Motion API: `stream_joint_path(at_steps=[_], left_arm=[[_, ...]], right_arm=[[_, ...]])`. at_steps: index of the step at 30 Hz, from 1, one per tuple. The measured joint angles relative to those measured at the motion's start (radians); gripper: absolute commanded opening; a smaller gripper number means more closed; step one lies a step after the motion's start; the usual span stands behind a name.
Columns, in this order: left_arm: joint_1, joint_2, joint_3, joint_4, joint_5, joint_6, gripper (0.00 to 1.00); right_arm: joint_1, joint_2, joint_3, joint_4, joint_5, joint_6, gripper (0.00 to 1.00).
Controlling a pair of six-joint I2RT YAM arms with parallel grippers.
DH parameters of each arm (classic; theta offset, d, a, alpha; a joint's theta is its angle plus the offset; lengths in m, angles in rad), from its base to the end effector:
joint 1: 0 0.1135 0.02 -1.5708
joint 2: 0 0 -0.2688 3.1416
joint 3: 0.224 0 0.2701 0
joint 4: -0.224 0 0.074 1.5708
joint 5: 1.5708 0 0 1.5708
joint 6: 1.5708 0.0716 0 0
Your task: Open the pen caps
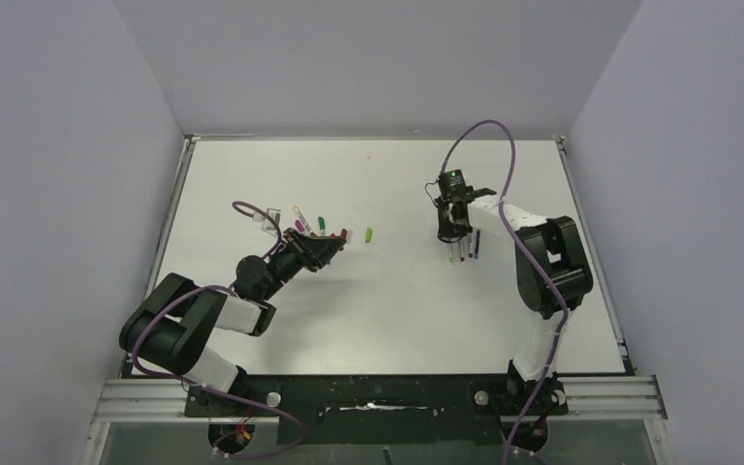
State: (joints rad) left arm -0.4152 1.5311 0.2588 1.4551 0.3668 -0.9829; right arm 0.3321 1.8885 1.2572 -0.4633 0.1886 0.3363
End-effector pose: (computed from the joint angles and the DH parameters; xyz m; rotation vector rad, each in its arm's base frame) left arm 0.2482 -0.1375 0.1736 -0.1003 1.5526 -1.3900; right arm 0.3997 0.1236 0.1336 0.0660 2.6315 -0.0256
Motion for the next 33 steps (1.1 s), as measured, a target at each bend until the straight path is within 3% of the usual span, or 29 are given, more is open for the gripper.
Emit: stream_joint_path(at_steps=[16,19,21,23,33], left_arm=[[0.0,-0.001,0.0,-0.002,0.0,0.002,0.06],[0.0,-0.006,0.0,-0.028,-0.004,0.017,0.06],[-0.001,-0.016,0.005,-0.069,-0.014,0.034,0.06],[-0.003,-0.026,0.017,-0.118,-0.027,0.056,0.06],[-0.056,-0.047,0.229,-0.595,-0.194,0.238,0.07]], right_arm=[[-0.018,0.021,0.002,0.005,-0.018,0.002,0.42],[-0.018,0.017,0.002,0.006,-0.026,0.004,0.54],[-0.018,0.0,-0.006,0.011,-0.033,0.005,0.82],[-0.017,-0.03,-0.019,0.013,-0.042,0.008,0.98],[0.053,-0.228,-0.052,0.071,-0.07,0.011,0.98]])
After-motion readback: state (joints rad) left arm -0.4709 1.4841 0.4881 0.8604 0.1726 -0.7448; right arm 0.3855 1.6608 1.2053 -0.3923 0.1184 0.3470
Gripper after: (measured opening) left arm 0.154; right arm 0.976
